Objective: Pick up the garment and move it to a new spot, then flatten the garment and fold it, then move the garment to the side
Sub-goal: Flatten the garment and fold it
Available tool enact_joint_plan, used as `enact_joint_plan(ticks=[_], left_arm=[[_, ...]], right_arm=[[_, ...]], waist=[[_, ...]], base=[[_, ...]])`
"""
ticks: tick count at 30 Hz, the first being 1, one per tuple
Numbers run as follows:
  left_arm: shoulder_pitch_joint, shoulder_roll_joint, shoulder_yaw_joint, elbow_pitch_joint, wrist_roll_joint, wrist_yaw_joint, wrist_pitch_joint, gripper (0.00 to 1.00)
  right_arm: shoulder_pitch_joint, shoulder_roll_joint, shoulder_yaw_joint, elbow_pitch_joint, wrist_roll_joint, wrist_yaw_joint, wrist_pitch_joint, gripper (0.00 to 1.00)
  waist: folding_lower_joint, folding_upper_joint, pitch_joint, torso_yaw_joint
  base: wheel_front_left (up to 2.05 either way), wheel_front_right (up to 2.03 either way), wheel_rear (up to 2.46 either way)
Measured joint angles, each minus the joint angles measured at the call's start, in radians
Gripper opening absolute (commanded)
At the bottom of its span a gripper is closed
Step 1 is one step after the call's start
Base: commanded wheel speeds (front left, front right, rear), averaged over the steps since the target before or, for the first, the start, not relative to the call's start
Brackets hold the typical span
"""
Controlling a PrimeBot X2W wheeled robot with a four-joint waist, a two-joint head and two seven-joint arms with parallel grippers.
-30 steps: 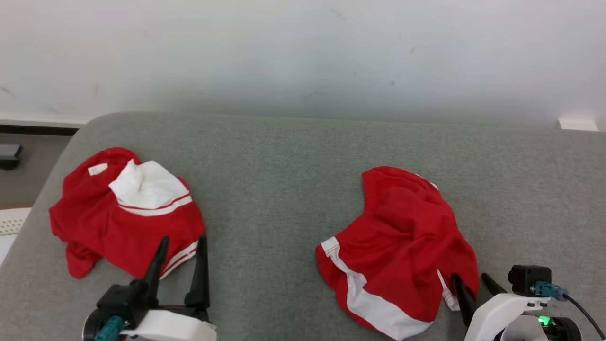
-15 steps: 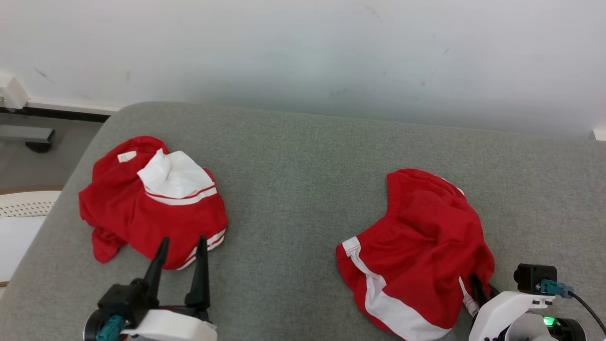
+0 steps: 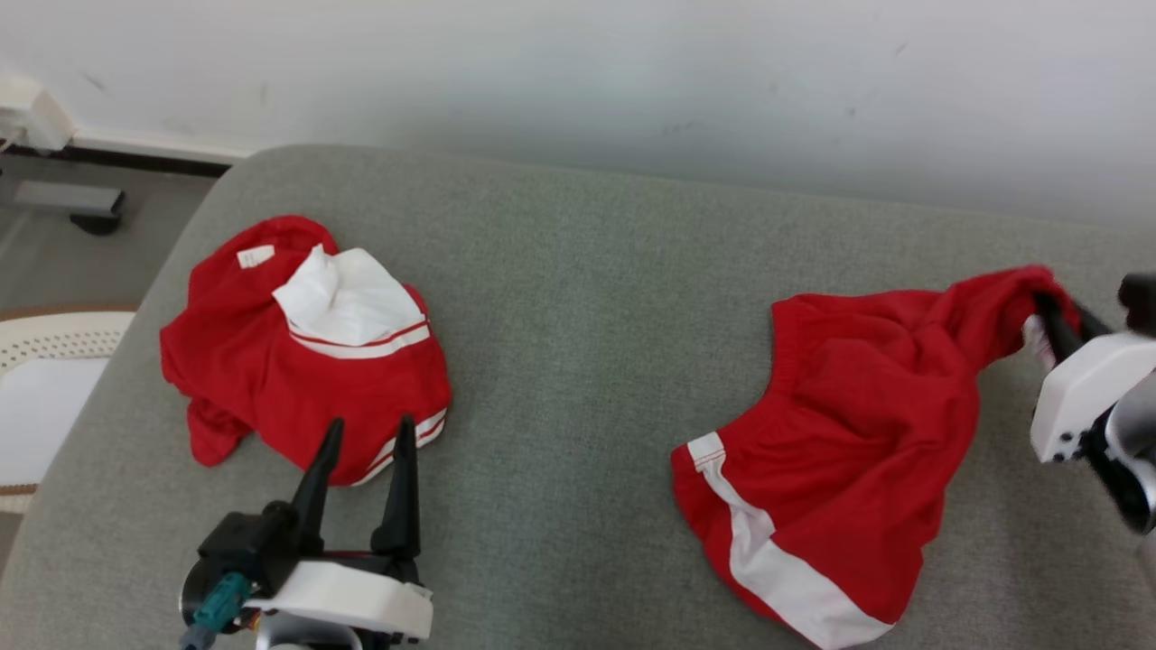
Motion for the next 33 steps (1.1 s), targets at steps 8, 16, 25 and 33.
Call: enact_joint_plan(ticks=[8,16,25,33], left_arm=[[-0.065,0.000,-0.021,-0.009,-0.029,0.000,0.000,1.00],[-0.096,0.000,-0.035,-0.012,-0.040,0.003,0.000,1.00],[-0.093,-0.001,-0.023,0.007,-0.029,0.004,0.000,1.00],[-0.050,0.000,0.008,0.022,-0.003,-0.002,0.000,1.00]], right_arm=[[-0.255,-0.119,0.061,0.135,-0.010,0.000,-0.064,0.00],[-0.372,-0.129,0.065,0.384,-0.059,0.000,-0.074,1.00],[-0.376,-0.083,0.137,0.502,-0.001,0.001,-0.052,1.00],[-0.305,-0.059,0.243,0.412,0.068,0.001,-0.142,1.00]], waist=[[0.0001,0.0000,0.119,0.040],[0.0002,0.0000,0.189,0.092],[0.0000,0.0000,0.139,0.068],[-0.0001,0.0000,0.034,-0.006]], base=[[0.00,0.00,0.00],[0.00,0.00,0.00],[0.00,0.00,0.00],[0.00,0.00,0.00]])
